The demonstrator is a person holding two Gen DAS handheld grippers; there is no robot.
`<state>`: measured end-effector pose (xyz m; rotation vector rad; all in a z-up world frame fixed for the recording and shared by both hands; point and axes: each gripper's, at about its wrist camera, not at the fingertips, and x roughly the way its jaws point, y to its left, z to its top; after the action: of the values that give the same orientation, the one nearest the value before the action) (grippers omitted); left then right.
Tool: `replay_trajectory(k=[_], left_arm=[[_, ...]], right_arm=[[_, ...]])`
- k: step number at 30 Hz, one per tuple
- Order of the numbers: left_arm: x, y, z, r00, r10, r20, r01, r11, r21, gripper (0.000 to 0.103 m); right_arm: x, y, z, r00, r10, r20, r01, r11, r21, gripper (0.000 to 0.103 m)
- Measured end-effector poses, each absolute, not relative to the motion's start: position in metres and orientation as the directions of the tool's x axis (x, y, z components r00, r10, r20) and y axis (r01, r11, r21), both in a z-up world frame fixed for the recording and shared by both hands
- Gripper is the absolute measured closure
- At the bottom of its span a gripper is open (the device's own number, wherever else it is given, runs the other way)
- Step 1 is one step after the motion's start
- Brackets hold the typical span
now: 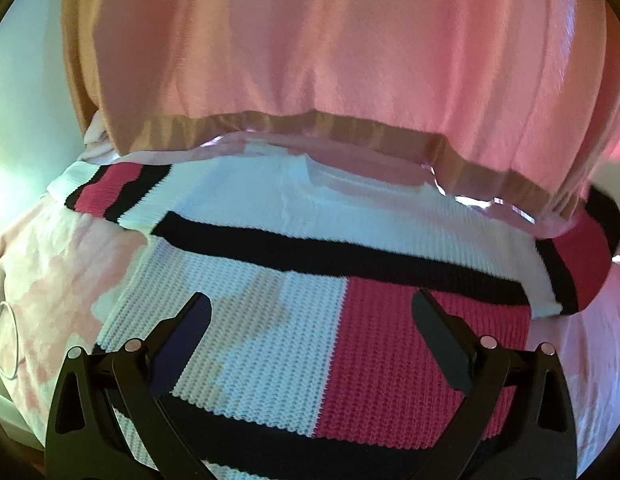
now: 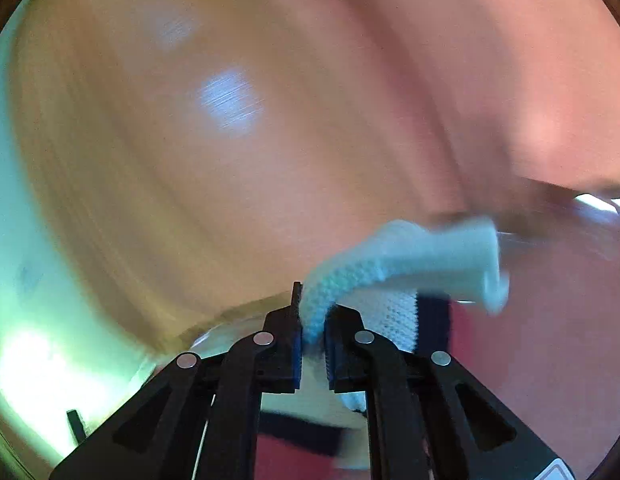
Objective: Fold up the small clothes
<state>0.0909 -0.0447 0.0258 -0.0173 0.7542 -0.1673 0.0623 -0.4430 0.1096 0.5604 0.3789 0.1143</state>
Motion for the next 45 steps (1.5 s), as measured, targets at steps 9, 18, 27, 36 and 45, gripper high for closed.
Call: replay_trajectory(k=[9, 18, 27, 36, 45], left_arm=[[0.107, 0.005, 0.033, 0.702, -0.224, -0.676, 0.111, 0.972, -0.207, 0.005], [0.180, 0.011, -0.027, 0.492, -0.310, -0.813, -0.025, 0.929, -0.369, 0.005], [0.224, -0.003, -0.058, 0.488, -0.308, -0.817, -0.068, 0.919, -0.387, 0.077], [0.222, -0.003, 0.011, 0.668, -0.387, -0.636, 0.146, 0.906, -0.398, 0.096], [0.250, 0.029, -0.058, 0.565, -0.231, -0.792, -0.007, 0.958, -0.285, 0.097]], right_arm=[[0.100, -0.258, 0.149, 0.888, 0.324, -0.326, -0.222, 0.923, 0.314, 0.036], [0.056, -0.321, 0.026, 0.708, -0.128, -0.695, 0.173, 0.985, -0.005, 0.034], [0.066, -0.324, -0.035, 0.618, -0.117, -0.777, 0.160, 0.987, -0.021, 0.051], [0.063, -0.333, 0.012, 0.786, -0.061, -0.615, 0.169, 0.978, 0.119, 0.094], [0.081, -0.334, -0.050, 0.572, -0.079, -0.816, 0.154, 0.988, 0.012, 0.083]])
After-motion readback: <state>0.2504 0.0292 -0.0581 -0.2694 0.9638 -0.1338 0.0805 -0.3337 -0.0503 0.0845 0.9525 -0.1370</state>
